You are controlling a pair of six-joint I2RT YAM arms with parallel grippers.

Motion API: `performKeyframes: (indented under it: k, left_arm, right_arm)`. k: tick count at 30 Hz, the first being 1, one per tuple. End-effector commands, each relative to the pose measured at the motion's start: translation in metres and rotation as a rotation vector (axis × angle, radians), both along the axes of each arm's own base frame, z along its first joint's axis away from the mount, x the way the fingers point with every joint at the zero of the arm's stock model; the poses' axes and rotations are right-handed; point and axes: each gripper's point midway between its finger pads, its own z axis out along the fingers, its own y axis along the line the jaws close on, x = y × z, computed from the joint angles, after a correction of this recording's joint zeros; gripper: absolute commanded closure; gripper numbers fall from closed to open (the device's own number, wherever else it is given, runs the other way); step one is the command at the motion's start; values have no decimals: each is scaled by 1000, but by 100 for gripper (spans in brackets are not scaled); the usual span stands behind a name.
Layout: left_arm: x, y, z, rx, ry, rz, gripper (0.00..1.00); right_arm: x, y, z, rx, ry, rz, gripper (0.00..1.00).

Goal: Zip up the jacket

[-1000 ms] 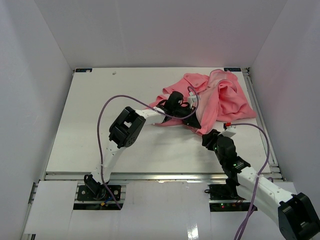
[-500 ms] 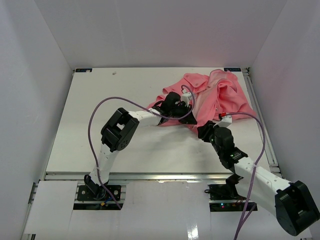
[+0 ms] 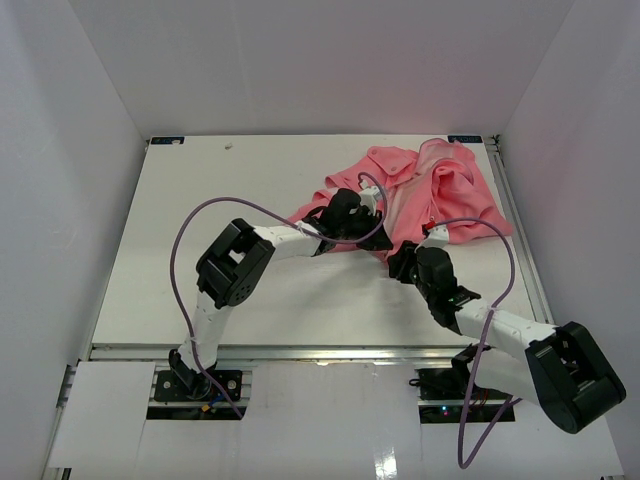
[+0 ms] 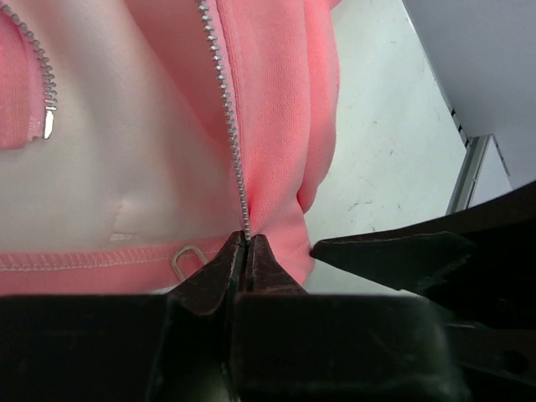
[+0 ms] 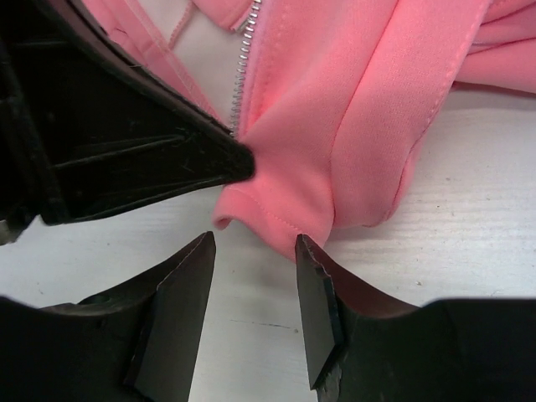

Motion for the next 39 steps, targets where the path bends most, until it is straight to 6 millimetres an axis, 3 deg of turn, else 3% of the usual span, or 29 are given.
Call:
performKeyframes:
  k: [1,8,13,16,19,28,35,39]
  left_arm:
    - [-5,-2,52,-90,-66,-3,82]
    - [-8,0,52,-81,-70,-19,59]
    - [-5,4,48,-68,-80,-24,40]
    - [2,7,43,-73,-68,-31,35]
    - [3,6,33,-83,-40,-95,33]
    - [2,-16,36,-141,-63,-262,30]
    - [-2,-25,7,-141,-2,-315,29]
    - [-8,-30,4,-158,9,-340,29]
  right_arm:
    - [8,-1,2,-13,-44,-14,53]
    - [0,-16,-18,-23,-6,-84,91]
    - [-7,-23,-27,-18,7,-109,92]
    - [-13,-27,-32,-8,12,-125,92]
    - [-17,-31,-32,2,-2,-131,92]
    - [-20,-35,-22,16,-48,-132,92]
    - [-21,-31,-21,25,-49,-114,92]
    - [-21,-31,-20,28,-50,-109,92]
